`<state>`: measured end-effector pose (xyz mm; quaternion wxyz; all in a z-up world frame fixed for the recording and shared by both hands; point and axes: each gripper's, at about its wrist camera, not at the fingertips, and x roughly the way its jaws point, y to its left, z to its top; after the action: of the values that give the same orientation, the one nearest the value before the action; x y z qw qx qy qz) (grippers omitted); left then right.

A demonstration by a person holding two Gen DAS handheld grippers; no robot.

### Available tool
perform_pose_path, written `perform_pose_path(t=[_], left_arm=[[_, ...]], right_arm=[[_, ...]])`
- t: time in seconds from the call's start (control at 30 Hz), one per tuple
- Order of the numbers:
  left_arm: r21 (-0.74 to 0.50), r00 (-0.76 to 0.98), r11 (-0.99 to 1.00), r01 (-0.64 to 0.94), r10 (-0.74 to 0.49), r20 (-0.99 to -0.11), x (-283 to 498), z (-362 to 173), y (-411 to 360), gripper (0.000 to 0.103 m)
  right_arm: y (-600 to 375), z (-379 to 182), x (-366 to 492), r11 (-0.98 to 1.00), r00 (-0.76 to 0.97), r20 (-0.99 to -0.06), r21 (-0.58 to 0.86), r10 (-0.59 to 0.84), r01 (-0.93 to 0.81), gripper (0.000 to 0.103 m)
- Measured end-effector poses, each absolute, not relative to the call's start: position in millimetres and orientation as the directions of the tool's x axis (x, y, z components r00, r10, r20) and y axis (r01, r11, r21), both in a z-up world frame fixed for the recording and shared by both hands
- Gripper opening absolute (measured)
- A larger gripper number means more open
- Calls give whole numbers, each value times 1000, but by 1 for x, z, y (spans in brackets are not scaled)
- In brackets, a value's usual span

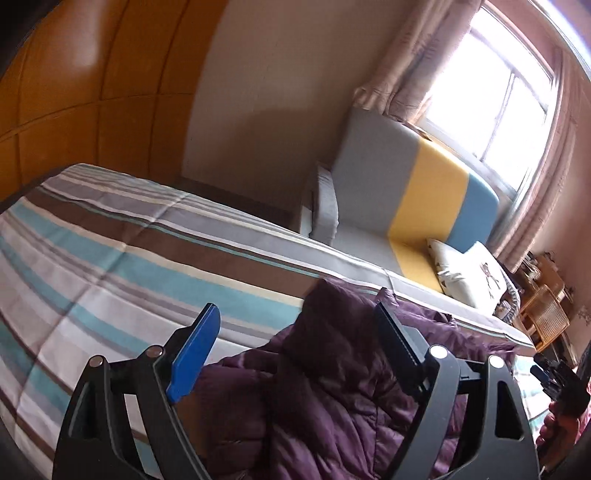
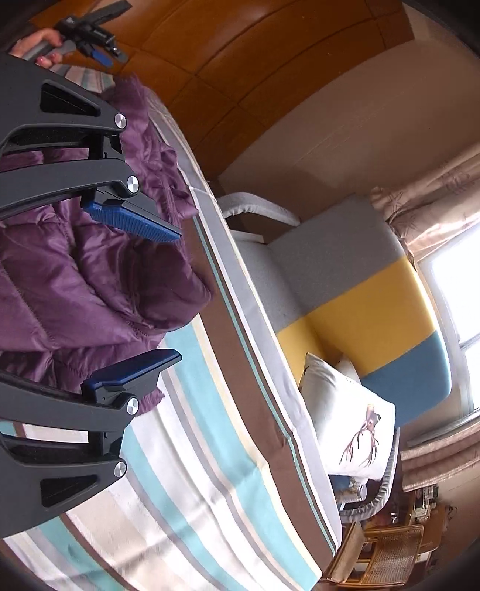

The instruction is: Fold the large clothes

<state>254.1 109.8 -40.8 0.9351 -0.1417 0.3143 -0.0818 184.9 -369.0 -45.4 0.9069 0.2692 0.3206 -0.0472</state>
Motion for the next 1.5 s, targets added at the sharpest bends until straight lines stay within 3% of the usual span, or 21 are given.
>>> perform_pose_path(t=[0.13, 0.37, 0.47, 0.53, 0.57, 0.6, 0.63, 0.7, 0.87, 0.97, 1.07, 1.17, 1.5], left_arm=[[-274, 768, 952, 137, -276, -578, 240, -44, 84, 84], [-139, 688, 929, 342, -349, -637, 221, -57, 3, 78], [-84, 654, 922, 379, -331, -680, 221, -70, -28, 76], [-66, 624, 918, 391, -317, -714, 224, -84, -38, 55], [-63, 624, 919, 390, -314, -716, 223, -88, -39, 49], [-62, 623, 918, 393, -315, -716, 221, -90, -41, 33], [-54, 625, 918, 392, -309, -717, 219, -90, -41, 17], [-59, 632, 925, 376, -302, -714, 214, -85, -38, 3], [-112, 693, 940, 323, -315, -648, 214, -52, -19, 2], [-102, 700, 948, 300, -292, -652, 229, -46, -21, 2], [-36, 666, 949, 315, -248, -704, 252, -64, -32, 3], [-27, 614, 945, 326, -234, -754, 270, -91, -35, 12], [-121, 651, 942, 312, -305, -696, 267, -124, -22, 12]], right_arm=[[-346, -39, 183, 894, 782, -611, 408, 118, 184, 60], [-281, -50, 198, 956, 676, -717, 286, 168, 66, 60], [-262, -65, 205, 972, 637, -759, 227, 139, 59, 52], [-254, -75, 206, 980, 621, -775, 192, 114, 60, 35], [-251, -78, 204, 982, 623, -775, 178, 103, 59, 19], [-249, -79, 202, 984, 628, -771, 172, 107, 42, 2], [-247, -77, 201, 986, 633, -767, 162, 106, 32, 1], [-244, -68, 196, 991, 662, -745, 132, 89, 16, 1], [-249, -30, 200, 988, 733, -673, 155, 99, 9, 1], [-251, -26, 219, 988, 737, -667, 154, 105, -2, 1], [-248, -48, 242, 989, 690, -714, 147, 122, -23, 1], [-248, -81, 258, 992, 631, -767, 120, 113, -32, 1], [-259, -115, 254, 981, 651, -749, 192, 123, 36, 1]])
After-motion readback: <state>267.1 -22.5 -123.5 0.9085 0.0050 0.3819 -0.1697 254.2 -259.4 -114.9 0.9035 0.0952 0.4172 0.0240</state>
